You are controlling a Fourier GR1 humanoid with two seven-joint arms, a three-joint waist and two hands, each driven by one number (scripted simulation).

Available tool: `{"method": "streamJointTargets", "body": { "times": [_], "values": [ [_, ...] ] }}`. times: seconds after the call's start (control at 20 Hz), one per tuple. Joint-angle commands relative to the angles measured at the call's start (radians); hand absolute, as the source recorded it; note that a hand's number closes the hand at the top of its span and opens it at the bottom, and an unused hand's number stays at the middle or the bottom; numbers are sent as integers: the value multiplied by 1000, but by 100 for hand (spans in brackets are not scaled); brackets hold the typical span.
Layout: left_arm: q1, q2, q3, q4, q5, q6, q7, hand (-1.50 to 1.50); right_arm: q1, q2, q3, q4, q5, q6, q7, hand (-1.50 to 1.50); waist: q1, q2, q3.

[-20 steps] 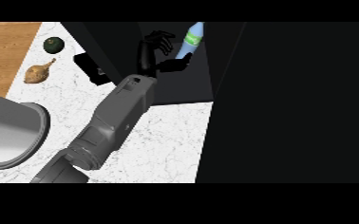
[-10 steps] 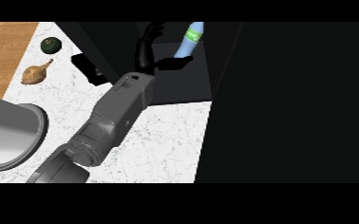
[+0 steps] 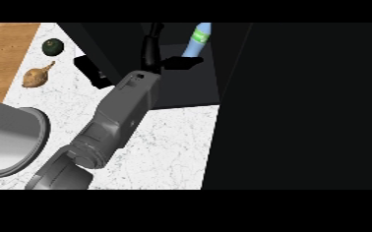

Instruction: Pick up the bottled water, place it into the cabinet and close the cabinet

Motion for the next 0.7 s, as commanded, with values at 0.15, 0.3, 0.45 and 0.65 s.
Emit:
{"method": "streamJointTargets", "body": {
  "times": [0.15, 0.3, 0.45, 0.65],
  "values": [
    [-8, -8, 32, -69, 26, -145, -47, -150, 15, -15, -11, -73, -13, 10, 32, -150, -1, -4, -1],
    [25, -9, 20, -102, 32, -269, -67, -150, 12, -19, -33, -66, -27, 17, 29, -150, 0, -6, 0],
    [46, -9, 12, -139, 54, -355, -43, -150, 3, -2, -11, -40, 11, 4, 36, -150, 22, -14, 0],
    [39, -9, 9, -196, 99, -348, 2, -150, 46, -19, -41, -75, -5, 14, 36, -150, 32, -20, 1]
  ]
}}
